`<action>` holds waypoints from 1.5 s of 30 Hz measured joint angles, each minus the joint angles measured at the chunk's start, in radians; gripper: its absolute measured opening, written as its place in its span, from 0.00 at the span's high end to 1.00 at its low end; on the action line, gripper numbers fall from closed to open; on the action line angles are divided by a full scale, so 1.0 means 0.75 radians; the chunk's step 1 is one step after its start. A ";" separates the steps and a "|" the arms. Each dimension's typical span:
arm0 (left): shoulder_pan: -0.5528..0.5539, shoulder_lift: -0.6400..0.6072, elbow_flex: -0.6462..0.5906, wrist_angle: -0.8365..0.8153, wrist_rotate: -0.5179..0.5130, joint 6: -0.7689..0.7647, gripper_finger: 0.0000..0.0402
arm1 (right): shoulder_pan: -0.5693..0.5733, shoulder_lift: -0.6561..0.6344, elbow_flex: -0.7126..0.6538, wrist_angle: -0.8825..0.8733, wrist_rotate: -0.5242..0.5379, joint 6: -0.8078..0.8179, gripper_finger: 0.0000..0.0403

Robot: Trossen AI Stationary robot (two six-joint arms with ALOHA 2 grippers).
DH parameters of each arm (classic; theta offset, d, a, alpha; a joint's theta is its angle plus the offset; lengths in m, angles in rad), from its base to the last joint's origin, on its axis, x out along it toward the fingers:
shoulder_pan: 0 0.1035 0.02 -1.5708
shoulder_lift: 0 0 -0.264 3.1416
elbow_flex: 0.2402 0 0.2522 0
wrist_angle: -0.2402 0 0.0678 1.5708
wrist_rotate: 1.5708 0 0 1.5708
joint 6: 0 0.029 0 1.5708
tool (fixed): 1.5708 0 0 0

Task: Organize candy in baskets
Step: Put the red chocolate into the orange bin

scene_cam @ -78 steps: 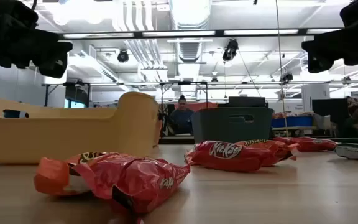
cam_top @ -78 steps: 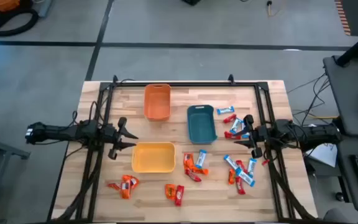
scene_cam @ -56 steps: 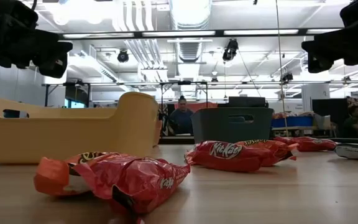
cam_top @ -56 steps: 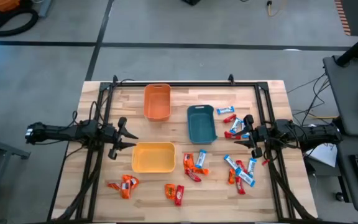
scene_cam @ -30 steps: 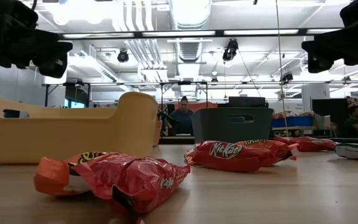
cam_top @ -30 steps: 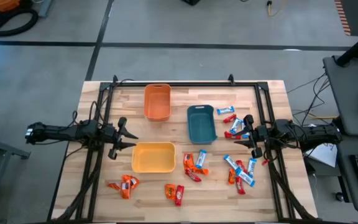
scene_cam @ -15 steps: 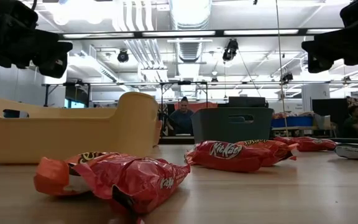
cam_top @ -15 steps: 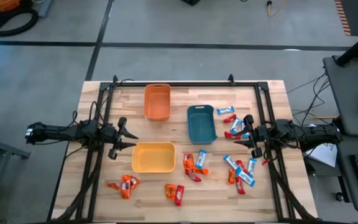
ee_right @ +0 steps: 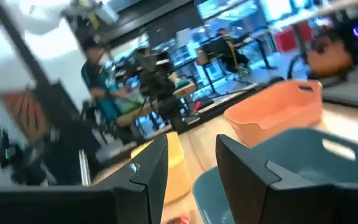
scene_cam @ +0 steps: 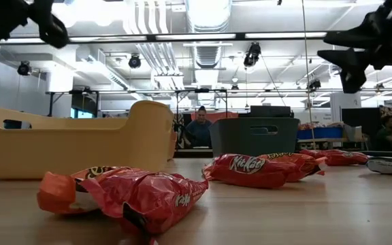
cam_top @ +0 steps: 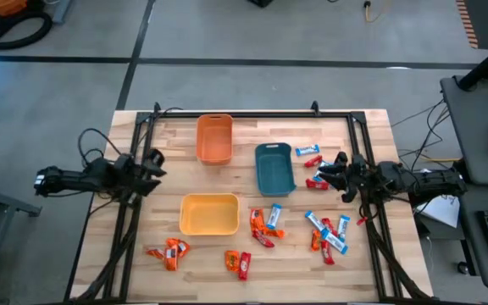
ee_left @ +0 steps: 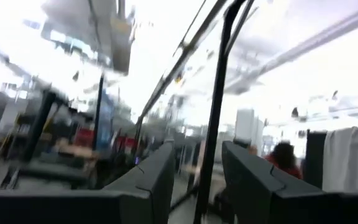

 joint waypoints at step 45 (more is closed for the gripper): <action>-0.203 1.120 0.861 -0.759 -0.207 -0.201 0.71 | 0.001 0.001 0.000 -0.009 -0.149 0.341 0.68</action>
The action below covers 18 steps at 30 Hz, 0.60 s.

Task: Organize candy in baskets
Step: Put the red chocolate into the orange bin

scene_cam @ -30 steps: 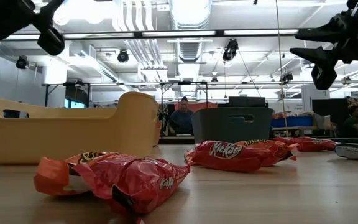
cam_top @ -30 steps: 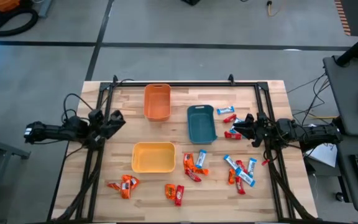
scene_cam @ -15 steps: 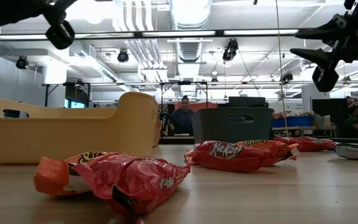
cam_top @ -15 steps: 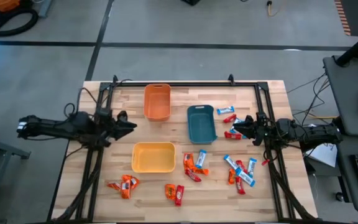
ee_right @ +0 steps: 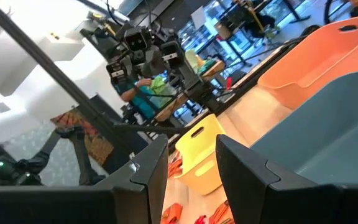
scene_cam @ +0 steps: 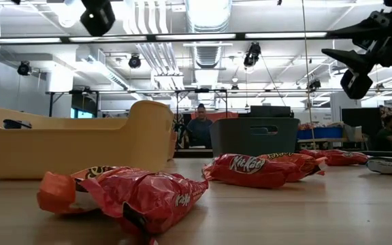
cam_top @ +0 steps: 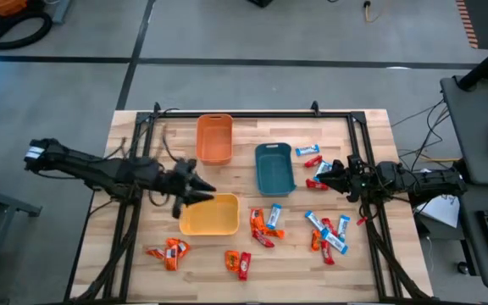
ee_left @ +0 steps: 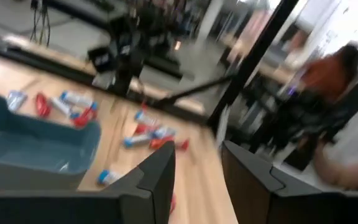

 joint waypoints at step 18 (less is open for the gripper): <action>-0.511 0.823 0.714 -0.421 -0.329 0.133 0.71 | 0.000 0.055 0.282 -0.381 -0.040 -0.091 0.68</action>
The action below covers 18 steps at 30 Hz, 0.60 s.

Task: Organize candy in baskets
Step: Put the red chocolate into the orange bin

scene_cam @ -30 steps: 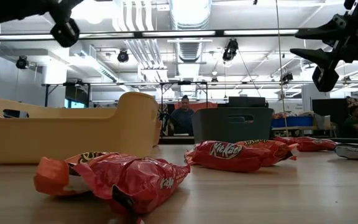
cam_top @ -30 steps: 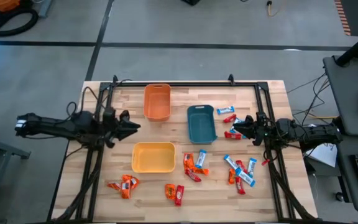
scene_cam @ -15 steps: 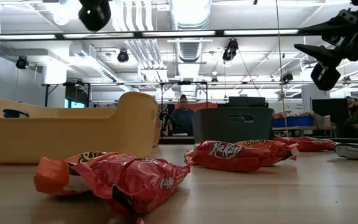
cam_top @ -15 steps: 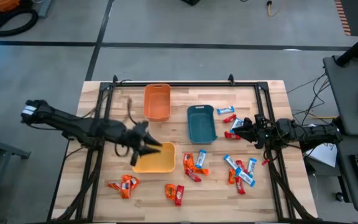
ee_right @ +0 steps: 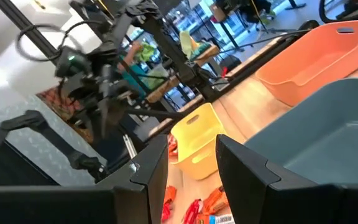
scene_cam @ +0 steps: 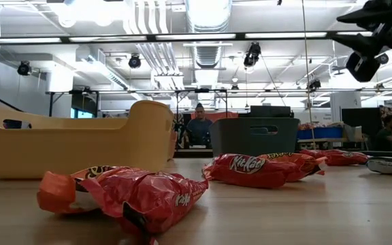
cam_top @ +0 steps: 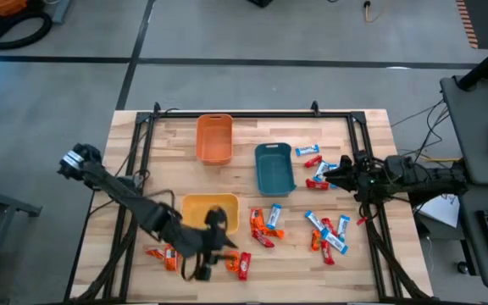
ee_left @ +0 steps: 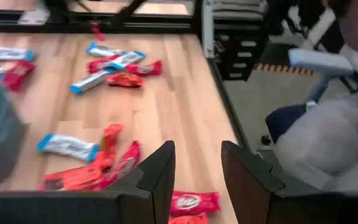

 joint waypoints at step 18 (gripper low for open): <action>-0.037 0.425 0.217 -0.043 0.002 0.033 0.71 | 0.001 0.409 0.331 -0.337 -0.026 -0.014 0.68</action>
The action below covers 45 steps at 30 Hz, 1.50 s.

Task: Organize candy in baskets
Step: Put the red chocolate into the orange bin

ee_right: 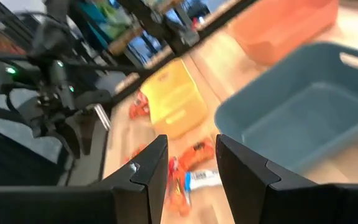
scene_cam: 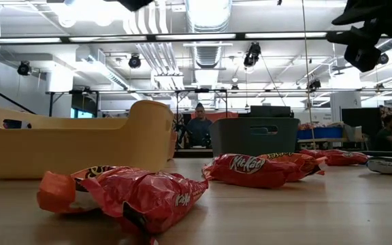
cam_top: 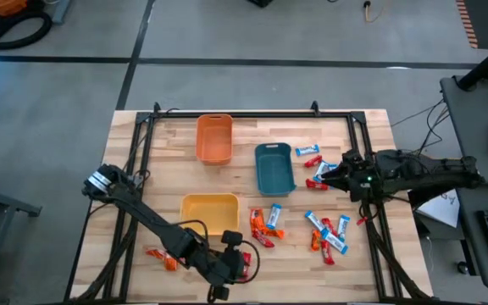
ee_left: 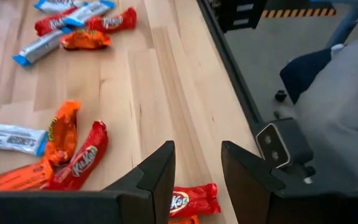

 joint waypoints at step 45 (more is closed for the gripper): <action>0.009 0.306 0.097 -0.134 0.043 -0.110 0.56 | 0.035 0.165 0.167 -0.364 -0.149 0.295 0.68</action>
